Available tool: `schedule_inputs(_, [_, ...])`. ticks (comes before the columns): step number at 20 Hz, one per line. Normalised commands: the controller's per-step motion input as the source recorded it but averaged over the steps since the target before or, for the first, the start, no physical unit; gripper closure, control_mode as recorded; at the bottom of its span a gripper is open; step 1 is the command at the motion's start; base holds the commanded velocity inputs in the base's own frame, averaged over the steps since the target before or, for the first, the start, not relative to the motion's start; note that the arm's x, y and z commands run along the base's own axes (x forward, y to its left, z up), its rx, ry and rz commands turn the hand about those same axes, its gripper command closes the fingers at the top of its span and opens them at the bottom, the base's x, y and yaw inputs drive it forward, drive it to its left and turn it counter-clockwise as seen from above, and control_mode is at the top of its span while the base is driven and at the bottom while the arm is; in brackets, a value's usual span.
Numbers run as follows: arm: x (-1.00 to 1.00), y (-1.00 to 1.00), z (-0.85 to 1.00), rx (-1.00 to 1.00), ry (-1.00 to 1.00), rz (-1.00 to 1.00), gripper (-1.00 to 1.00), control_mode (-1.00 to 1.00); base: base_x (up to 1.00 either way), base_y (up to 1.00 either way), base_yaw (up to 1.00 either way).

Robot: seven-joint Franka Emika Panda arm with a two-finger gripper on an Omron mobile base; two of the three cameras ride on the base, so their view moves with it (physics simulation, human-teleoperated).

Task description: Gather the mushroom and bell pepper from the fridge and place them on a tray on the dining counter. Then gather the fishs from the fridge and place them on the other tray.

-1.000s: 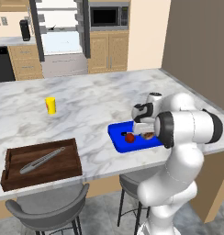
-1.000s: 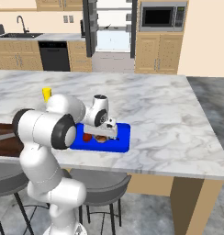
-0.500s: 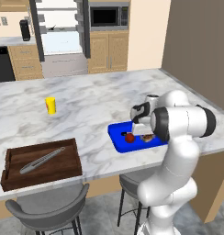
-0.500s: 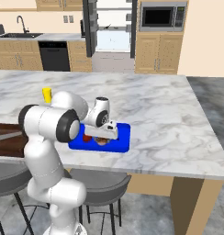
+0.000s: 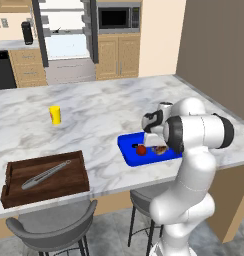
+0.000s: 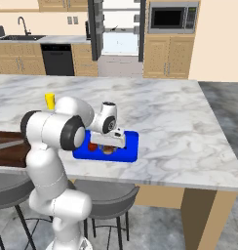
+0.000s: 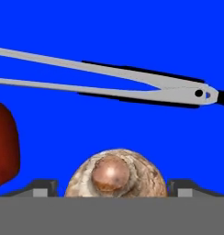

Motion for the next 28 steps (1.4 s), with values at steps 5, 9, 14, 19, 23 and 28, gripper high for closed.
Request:
schedule_inputs(5, [-0.12, 0.0, 0.27, 0.0, -0.06, 0.0, -1.0, -1.0, 0.0, 0.0, 0.0])
schedule_inputs(9, [-0.25, 0.0, 0.48, 0.01, -0.09, 0.0, -1.0, -1.0, 0.0, 0.0, 0.0])
schedule_inputs(14, [-0.61, 0.0, 0.59, 0.0, -0.11, 0.0, -1.0, -1.0, 0.0, 0.0, 0.0])
schedule_inputs(19, [-0.78, 0.0, 0.56, 0.0, -0.15, 0.0, -1.0, -1.0, 0.0, 0.0, 0.0])
schedule_inputs(23, [-0.56, 0.0, 0.71, 0.0, -0.09, 0.0, -1.0, -1.0, 0.0, 0.0, 0.0])
schedule_inputs(28, [-0.43, 0.01, 0.81, 0.0, -0.02, 0.0, -1.0, -1.0, 0.0, 0.0, 0.0])
